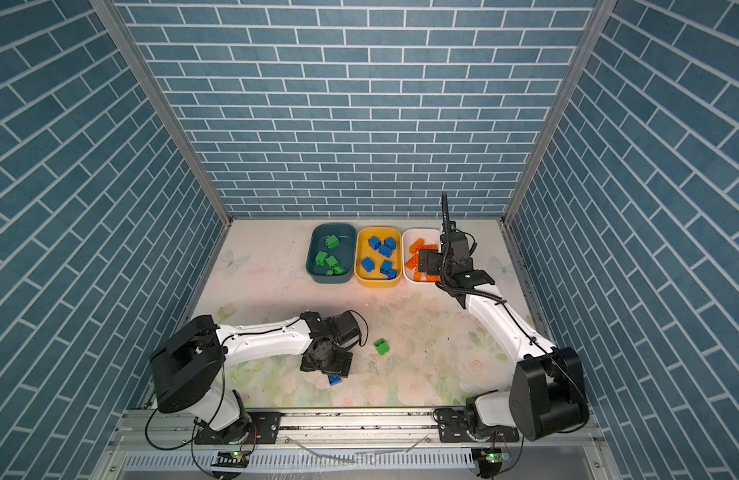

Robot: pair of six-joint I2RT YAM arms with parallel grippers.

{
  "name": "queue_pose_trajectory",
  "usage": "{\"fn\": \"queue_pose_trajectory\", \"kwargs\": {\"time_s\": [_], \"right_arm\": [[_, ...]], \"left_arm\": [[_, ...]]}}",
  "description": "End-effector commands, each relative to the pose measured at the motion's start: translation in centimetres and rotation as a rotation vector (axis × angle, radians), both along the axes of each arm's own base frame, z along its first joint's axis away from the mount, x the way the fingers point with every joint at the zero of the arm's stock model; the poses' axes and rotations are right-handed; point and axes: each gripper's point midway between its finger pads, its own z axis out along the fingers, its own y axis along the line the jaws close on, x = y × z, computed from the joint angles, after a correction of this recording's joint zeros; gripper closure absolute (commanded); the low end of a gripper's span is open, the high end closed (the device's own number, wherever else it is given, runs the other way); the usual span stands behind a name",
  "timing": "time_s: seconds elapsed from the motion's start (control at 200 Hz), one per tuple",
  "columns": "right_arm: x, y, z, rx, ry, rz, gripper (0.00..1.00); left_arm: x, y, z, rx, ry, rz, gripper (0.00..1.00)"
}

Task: Sort the legos into containers by color
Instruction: 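Release the orange brick into the white bin while the left gripper grasps the blue brick, then carry the blue brick into the yellow bin with the left gripper and release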

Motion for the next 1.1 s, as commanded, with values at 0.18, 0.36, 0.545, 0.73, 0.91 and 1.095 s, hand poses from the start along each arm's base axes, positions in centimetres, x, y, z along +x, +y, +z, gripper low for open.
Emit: {"fn": "queue_pose_trajectory", "kwargs": {"time_s": [0.18, 0.36, 0.545, 0.73, 0.91, 1.095], "right_arm": [[-2.7, 0.4, 0.1, 0.152, -0.037, 0.002, 0.01], [-3.3, 0.0, -0.2, 0.155, -0.027, -0.017, 0.01], [-3.5, -0.6, -0.4, 0.179, -0.026, -0.061, 0.01], [-3.7, -0.9, -0.6, 0.179, -0.043, -0.071, 0.01], [-3.9, -0.7, -0.9, 0.18, -0.034, -0.056, 0.01], [-4.1, -0.1, -1.2, 0.204, -0.019, -0.028, 0.01]], "left_arm": [[-0.5, 0.0, -1.2, 0.03, 0.023, -0.038, 0.25], [-0.6, -0.3, -1.4, 0.029, 0.032, -0.047, 0.4], [-0.1, -0.7, -0.8, 0.017, 0.014, -0.056, 0.6], [1.1, -1.5, 0.7, -0.002, -0.039, -0.078, 0.74], [2.7, -2.3, 2.2, -0.01, -0.104, -0.102, 0.78], [6.3, -4.1, 5.6, -0.079, -0.228, -0.086, 0.79]]}}
